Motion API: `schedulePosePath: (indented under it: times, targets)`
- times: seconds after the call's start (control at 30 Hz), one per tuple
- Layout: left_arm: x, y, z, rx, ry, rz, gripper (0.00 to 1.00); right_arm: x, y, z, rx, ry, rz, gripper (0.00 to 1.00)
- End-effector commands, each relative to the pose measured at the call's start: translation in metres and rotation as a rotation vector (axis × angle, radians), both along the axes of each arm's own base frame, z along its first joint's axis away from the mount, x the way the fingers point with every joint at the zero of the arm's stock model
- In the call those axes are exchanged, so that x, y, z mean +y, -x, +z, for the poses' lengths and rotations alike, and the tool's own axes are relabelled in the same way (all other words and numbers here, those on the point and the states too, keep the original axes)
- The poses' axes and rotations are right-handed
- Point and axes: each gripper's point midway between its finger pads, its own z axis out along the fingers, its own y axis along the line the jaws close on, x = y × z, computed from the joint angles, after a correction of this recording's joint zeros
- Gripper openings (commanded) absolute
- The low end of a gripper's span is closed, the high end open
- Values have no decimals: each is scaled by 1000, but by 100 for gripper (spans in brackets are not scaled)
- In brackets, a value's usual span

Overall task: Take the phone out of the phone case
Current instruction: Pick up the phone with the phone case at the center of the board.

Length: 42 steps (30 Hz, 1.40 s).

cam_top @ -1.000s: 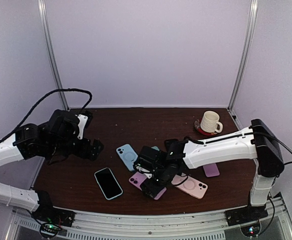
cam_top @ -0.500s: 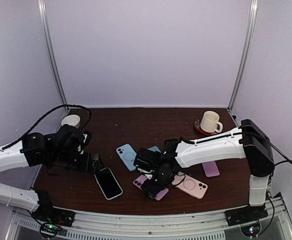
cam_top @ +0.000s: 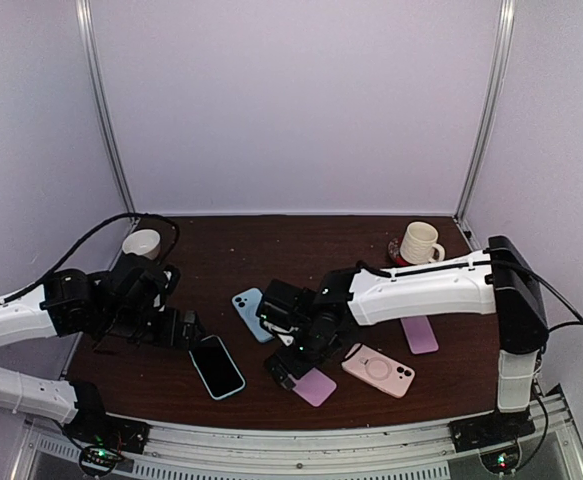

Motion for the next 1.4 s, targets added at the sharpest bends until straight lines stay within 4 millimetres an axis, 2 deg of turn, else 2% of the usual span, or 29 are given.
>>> schedulePosePath:
  times: [0.0, 0.17, 0.4, 0.73, 0.9, 1.13, 1.27, 1.37]
  targets:
    - [14, -5, 1, -29, -34, 62, 98, 34, -11, 34, -76, -119, -72, 100]
    - [30, -7, -1, -41, -89, 106, 98, 74, -12, 52, -135, -242, -149, 100]
    - [49, -10, -4, -57, -116, 175, 98, 109, -14, 44, -194, -271, -201, 100]
    - [68, -13, -7, -82, -96, 259, 98, 135, -15, 20, -210, -248, -241, 100]
    - [69, -16, -8, -91, -87, 266, 98, 145, -12, 0, -206, -202, -226, 100]
    - [66, -18, -11, -90, -84, 262, 98, 153, -10, -16, -238, -166, -202, 100]
    - [65, -18, -14, -85, -91, 255, 98, 161, 0, -27, -216, -165, -161, 100]
    - [64, -18, -15, -81, -94, 253, 97, 160, 2, -34, -232, -131, -137, 100]
